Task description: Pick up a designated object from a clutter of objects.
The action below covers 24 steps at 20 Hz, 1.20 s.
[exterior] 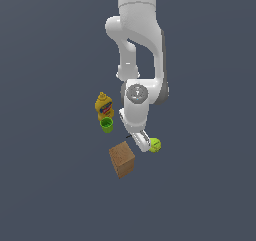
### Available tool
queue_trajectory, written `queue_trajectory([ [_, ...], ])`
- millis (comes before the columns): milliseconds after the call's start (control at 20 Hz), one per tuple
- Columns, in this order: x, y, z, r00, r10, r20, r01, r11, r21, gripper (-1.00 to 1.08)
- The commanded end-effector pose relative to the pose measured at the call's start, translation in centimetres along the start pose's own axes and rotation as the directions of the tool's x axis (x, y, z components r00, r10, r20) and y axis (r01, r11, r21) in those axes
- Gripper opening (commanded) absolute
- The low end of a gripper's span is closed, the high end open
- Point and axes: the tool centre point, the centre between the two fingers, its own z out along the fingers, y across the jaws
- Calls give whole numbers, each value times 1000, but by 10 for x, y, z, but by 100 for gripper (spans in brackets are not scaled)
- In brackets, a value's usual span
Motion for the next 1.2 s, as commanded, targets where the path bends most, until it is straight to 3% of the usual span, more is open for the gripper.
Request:
queue_trajectory([
  [0,-1,-1,-17,1000,0,0,0,1000,1,-100],
  [1150,-23,-17,-252,1000,1,-1,-1,1000,0,-100],
])
